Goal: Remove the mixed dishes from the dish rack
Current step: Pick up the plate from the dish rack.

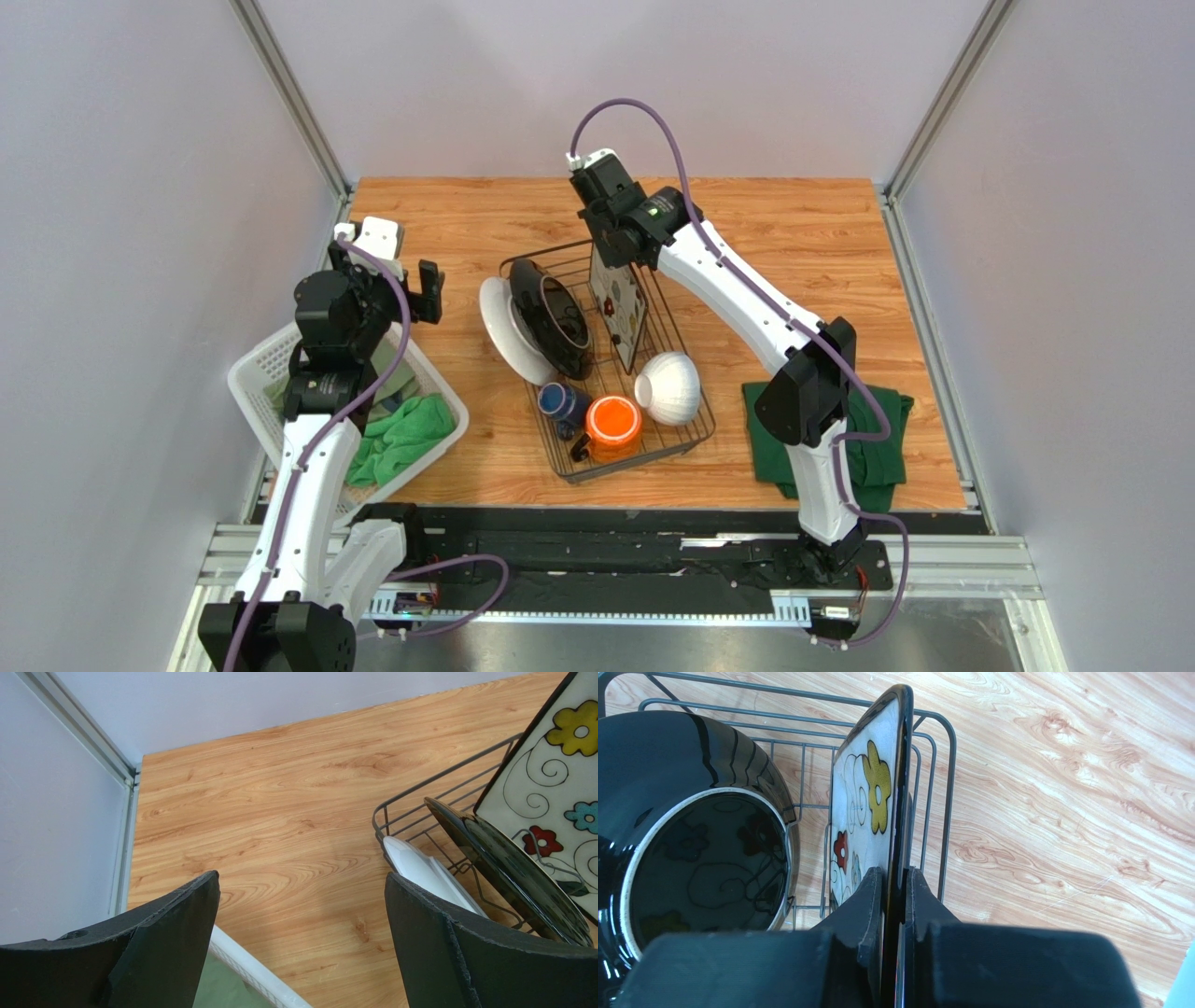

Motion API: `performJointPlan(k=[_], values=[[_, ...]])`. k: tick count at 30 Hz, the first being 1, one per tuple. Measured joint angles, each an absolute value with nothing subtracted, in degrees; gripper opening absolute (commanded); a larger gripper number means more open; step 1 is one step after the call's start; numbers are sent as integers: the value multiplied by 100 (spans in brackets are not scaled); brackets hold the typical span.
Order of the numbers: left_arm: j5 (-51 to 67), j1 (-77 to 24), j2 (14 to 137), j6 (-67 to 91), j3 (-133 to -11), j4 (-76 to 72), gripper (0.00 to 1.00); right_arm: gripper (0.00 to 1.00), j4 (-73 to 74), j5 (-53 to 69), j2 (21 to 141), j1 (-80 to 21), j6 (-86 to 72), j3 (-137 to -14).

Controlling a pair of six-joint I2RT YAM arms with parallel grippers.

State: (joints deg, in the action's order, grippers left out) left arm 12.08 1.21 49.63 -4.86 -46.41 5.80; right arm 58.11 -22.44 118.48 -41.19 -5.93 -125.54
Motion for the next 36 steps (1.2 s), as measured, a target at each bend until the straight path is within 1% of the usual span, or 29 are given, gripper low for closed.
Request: performJointPlan(k=[14,28,36], values=[[1188,121,4963,-513,-4641,580,95,0,5798,-2475,11848,-4143,-266,-12908],[1188,121,4963,-534,-4641,580,95,0,5802,-2517,11824,-4145,-224,-12969],[1188,121,4963,-539,-4641,580,95,0,5800,-2606,11598,-4143,-143,-12971]])
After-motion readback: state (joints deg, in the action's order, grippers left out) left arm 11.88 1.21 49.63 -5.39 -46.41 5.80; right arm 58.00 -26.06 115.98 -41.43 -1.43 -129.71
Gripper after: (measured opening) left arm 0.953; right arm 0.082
